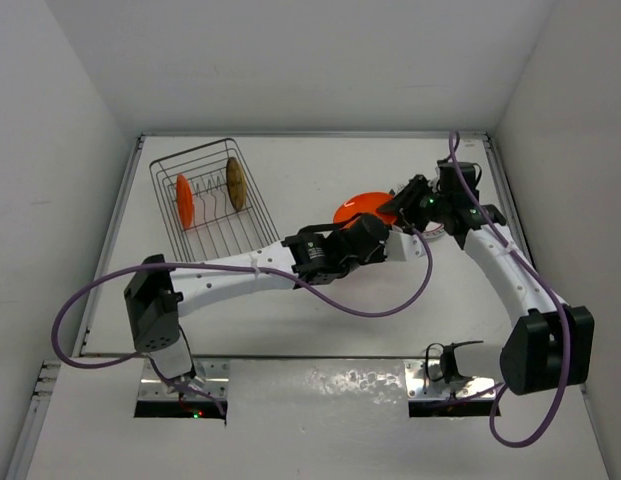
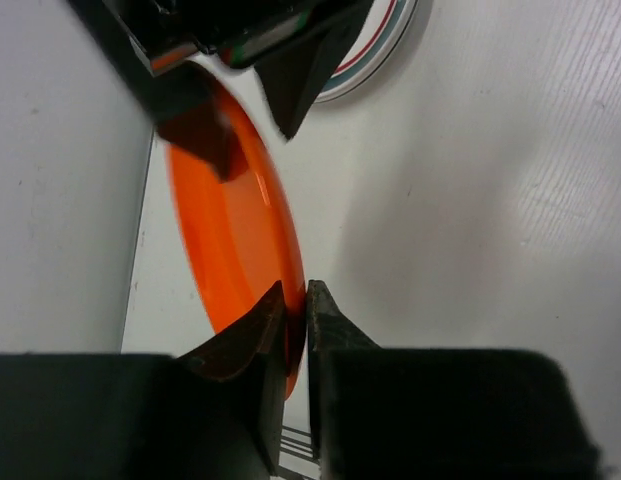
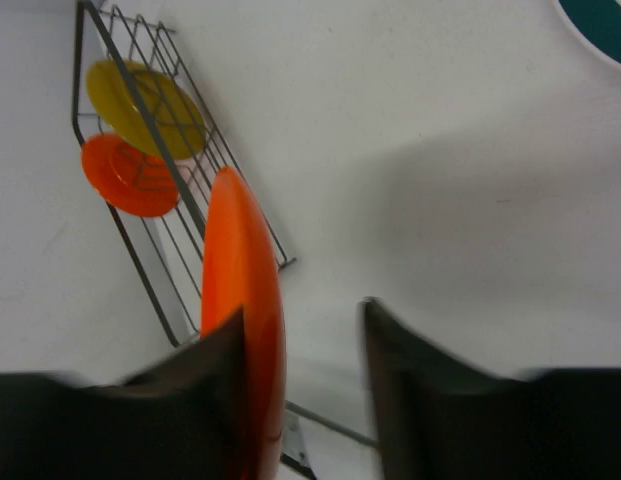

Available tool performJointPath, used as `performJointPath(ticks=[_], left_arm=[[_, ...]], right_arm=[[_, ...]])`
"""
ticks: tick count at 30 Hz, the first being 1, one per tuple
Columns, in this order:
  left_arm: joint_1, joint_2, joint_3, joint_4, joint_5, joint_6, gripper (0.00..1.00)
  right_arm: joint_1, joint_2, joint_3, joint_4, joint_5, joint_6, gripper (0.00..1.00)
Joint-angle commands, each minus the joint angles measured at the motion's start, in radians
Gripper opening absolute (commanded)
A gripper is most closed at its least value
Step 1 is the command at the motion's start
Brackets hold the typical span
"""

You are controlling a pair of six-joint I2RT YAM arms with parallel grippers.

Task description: Unload the plates from the dish rack

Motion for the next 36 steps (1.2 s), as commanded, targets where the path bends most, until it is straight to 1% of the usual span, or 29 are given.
performJointPath(ticks=[1, 2, 3, 4, 6, 7, 9, 10, 11, 12, 13, 14, 15, 16, 18, 20, 22, 23, 24, 25, 26, 28, 29, 32, 33, 34, 35, 36], left_arm=[[-0.012, 0.002, 0.042, 0.065, -0.049, 0.012, 0.11], [-0.012, -0.003, 0.036, 0.091, -0.074, 0.009, 0.18], [-0.014, -0.004, 0.022, 0.105, -0.091, 0.006, 0.27], [-0.012, -0.006, 0.015, 0.117, -0.112, -0.007, 0.52], [-0.012, -0.017, -0.008, 0.151, -0.201, -0.035, 0.76], [-0.012, -0.024, -0.016, 0.148, -0.224, -0.078, 1.0], [-0.012, -0.069, -0.047, 0.11, -0.278, -0.141, 1.0], [-0.014, -0.095, -0.067, 0.102, -0.298, -0.234, 1.0], [-0.012, -0.166, -0.09, 0.099, -0.319, -0.285, 1.0], [-0.014, -0.205, -0.151, 0.099, -0.362, -0.337, 1.0], [-0.012, -0.29, -0.182, 0.094, -0.374, -0.45, 1.0], [-0.011, -0.334, -0.208, 0.079, -0.406, -0.51, 1.0], [-0.011, -0.371, -0.258, 0.067, -0.416, -0.573, 1.0], [-0.011, -0.436, -0.28, 0.055, -0.414, -0.68, 1.0], [-0.011, -0.484, -0.323, 0.013, -0.401, -0.774, 1.0], [-0.009, -0.523, -0.337, -0.031, -0.388, -0.813, 1.0], [-0.011, -0.535, -0.349, -0.062, -0.393, -0.856, 1.0], [-0.009, -0.535, -0.352, -0.088, -0.413, -0.87, 1.0], [-0.008, -0.537, -0.357, -0.1, -0.419, -0.899, 1.0], [-0.006, -0.54, -0.37, -0.106, -0.424, -0.908, 1.0], [-0.006, -0.543, -0.38, -0.108, -0.421, -0.914, 1.0], [-0.006, -0.553, -0.41, -0.108, -0.419, -0.933, 1.0], [-0.005, -0.561, -0.424, -0.102, -0.424, -0.937, 1.0], [0.004, -0.595, -0.479, -0.068, -0.424, -0.963, 1.0], [0.011, -0.61, -0.492, -0.059, -0.416, -0.968, 1.0], [0.012, -0.616, -0.502, -0.053, -0.414, -0.975, 1.0], [0.014, -0.622, -0.518, -0.047, -0.425, -0.988, 1.0], [0.017, -0.63, -0.525, -0.044, -0.436, -1.018, 1.0]], right_arm=[[0.005, -0.024, -0.031, 0.062, -0.024, -0.01, 0.31], [0.005, -0.031, -0.048, 0.062, 0.008, -0.009, 0.06], [0.005, -0.039, -0.056, 0.065, 0.021, -0.006, 0.0], [0.002, -0.041, -0.064, 0.068, 0.032, -0.001, 0.0], [-0.011, -0.045, -0.088, 0.08, 0.062, 0.014, 0.0], [-0.018, -0.051, -0.1, 0.089, 0.119, 0.023, 0.0], [-0.053, -0.067, -0.152, 0.132, 0.205, 0.06, 0.0], [-0.066, -0.083, -0.174, 0.154, 0.304, 0.077, 0.0], [-0.075, -0.093, -0.224, 0.178, 0.349, 0.114, 0.0], [-0.087, -0.103, -0.246, 0.236, 0.405, 0.132, 0.0], [-0.09, -0.119, -0.266, 0.255, 0.518, 0.154, 0.0], [-0.093, -0.122, -0.307, 0.322, 0.562, 0.178, 0.0], [-0.093, -0.12, -0.326, 0.354, 0.6, 0.184, 0.0], [-0.092, -0.116, -0.338, 0.373, 0.669, 0.197, 0.0], [-0.104, -0.071, -0.341, 0.401, 0.714, 0.218, 0.0], [-0.121, -0.016, -0.338, 0.457, 0.74, 0.211, 0.0], [-0.123, 0.031, -0.318, 0.455, 0.753, 0.208, 0.0], [-0.161, 0.083, -0.289, 0.445, 0.736, 0.201, 0.05], [-0.166, 0.106, -0.275, 0.441, 0.734, 0.194, 0.08], [-0.172, 0.125, -0.256, 0.432, 0.734, 0.194, 0.07], [-0.188, 0.14, -0.255, 0.447, 0.725, 0.186, 0.01], [-0.198, 0.142, -0.274, 0.458, 0.682, 0.181, 0.0], [-0.196, 0.128, -0.297, 0.514, 0.682, 0.168, 0.0], [-0.184, 0.064, -0.375, 0.638, 0.607, 0.126, 0.0], [-0.181, 0.033, -0.408, 0.664, 0.552, 0.091, 0.0], [-0.175, 0.021, -0.427, 0.706, 0.518, 0.091, 0.0], [-0.158, 0.012, -0.441, 0.787, 0.486, 0.05, 0.0], [-0.149, 0.006, -0.447, 0.81, 0.452, 0.03, 0.0]])
